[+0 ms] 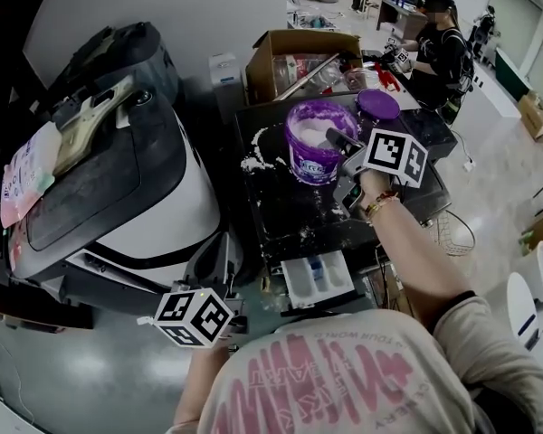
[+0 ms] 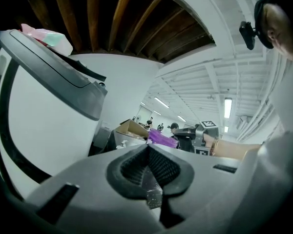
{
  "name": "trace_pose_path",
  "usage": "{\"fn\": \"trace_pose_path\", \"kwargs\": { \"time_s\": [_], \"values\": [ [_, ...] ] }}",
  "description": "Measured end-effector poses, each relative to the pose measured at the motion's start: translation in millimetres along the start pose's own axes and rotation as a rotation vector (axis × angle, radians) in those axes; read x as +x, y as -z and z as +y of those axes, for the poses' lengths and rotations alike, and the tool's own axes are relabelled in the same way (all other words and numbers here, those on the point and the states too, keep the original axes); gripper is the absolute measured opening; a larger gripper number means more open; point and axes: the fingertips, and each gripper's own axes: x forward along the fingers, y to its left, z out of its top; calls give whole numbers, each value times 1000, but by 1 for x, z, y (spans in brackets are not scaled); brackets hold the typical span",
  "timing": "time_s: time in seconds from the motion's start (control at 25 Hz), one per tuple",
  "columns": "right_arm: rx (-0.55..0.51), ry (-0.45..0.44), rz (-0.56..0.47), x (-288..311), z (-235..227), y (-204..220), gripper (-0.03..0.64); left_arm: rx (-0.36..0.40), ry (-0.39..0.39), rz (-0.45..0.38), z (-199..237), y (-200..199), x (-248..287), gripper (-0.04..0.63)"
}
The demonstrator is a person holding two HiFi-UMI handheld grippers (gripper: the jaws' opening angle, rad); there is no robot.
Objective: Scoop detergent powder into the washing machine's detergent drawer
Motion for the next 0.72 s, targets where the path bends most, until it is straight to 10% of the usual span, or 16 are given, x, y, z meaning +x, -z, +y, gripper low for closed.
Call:
{"fn": "trace_pose_path", "kwargs": {
  "time_s": [0.72],
  "values": [
    [502,-55,-274,-23,-31,8,3,-10,35,27,7,2,5,2]
  ]
}}
